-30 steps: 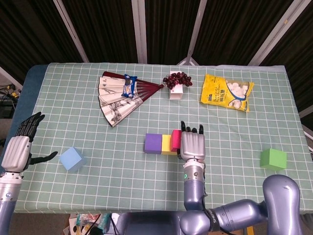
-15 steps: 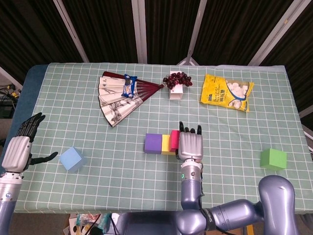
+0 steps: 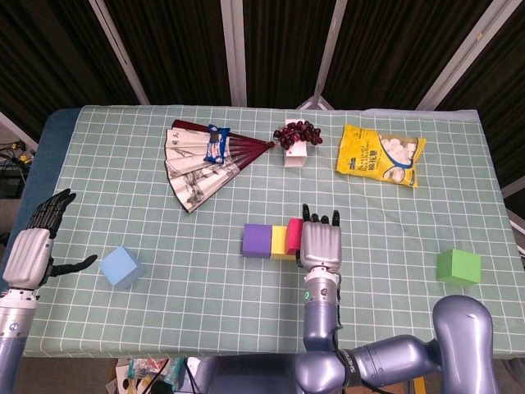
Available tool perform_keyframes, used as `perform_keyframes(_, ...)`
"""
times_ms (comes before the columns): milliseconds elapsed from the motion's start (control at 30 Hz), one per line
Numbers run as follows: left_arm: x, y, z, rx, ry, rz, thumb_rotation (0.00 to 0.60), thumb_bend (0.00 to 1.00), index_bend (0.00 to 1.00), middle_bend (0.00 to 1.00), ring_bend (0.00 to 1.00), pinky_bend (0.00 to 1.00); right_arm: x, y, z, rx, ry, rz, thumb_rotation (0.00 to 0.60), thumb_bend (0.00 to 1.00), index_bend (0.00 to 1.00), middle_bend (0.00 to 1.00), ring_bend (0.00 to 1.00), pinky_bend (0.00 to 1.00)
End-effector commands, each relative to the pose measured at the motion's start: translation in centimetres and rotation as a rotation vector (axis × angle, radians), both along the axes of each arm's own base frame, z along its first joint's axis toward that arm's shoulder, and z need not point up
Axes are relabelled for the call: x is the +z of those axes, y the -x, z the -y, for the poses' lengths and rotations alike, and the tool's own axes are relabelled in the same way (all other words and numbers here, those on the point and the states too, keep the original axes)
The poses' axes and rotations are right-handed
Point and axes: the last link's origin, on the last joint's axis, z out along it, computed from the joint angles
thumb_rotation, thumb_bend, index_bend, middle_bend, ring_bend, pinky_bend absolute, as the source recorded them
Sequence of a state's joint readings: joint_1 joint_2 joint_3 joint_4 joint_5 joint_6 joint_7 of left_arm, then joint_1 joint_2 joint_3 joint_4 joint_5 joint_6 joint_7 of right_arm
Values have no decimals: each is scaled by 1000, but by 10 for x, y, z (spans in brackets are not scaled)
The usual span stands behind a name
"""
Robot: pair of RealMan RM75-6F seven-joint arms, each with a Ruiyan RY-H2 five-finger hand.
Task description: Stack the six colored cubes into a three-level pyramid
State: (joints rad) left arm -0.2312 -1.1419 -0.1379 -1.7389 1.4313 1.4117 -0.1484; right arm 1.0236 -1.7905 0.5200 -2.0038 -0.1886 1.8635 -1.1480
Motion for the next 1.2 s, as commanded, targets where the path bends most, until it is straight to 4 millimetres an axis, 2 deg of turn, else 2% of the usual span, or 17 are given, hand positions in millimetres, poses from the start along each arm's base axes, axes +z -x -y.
perform_keyframes(33,0,0,0,0,1,2,600,106,0,4,7,35,0,-1,0,-1,1,2,600,381,0,361,212,0)
perform_keyframes(1200,1,1,-1,-4,-1,0,600,107,0,4,7,35,-2,-2,1,-8,15,5,600,381,0,361,212,0)
